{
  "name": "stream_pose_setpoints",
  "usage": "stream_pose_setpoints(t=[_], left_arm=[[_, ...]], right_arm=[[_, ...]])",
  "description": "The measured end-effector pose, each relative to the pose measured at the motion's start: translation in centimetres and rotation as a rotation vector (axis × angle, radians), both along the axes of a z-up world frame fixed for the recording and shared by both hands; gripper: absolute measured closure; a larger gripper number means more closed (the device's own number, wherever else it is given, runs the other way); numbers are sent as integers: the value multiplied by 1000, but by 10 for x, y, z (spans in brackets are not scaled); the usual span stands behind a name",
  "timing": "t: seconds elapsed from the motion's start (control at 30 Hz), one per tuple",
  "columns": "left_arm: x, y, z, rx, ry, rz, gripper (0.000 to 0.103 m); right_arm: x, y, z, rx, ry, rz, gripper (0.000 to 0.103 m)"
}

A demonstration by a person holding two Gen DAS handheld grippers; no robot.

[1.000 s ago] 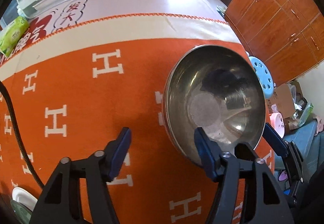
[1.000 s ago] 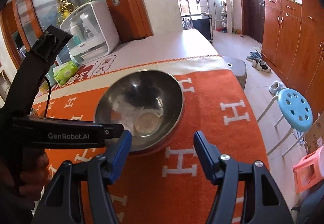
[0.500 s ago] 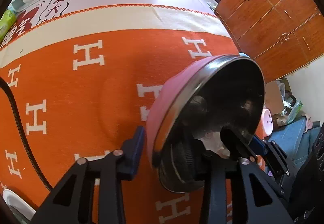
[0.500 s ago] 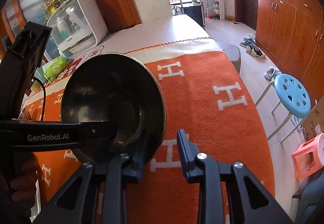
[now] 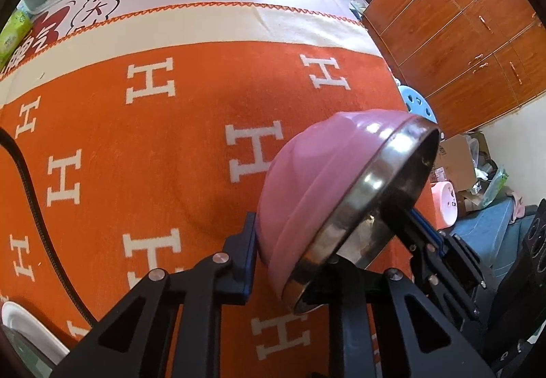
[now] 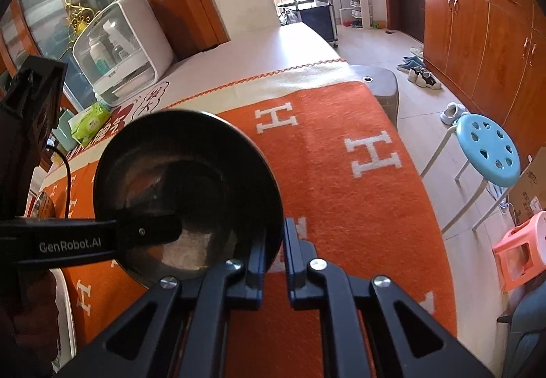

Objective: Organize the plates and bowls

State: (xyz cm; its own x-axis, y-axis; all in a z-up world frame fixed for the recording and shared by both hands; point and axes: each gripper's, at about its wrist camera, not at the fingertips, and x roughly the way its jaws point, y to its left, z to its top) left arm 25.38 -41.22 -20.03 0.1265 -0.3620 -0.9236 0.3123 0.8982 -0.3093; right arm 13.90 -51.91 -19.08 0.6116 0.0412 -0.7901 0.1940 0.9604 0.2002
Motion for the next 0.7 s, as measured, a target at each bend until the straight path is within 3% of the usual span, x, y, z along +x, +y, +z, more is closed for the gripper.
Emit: stream_pose_setpoints(t=[0.33,0.7], left_arm=[[-24,12,13,29,10,9,87],[-53,40,43,5,-46,59,86]], right_arm=[[-14,0,16,4,-31,5,100],[-34,17,42,-5,-111,85,100]])
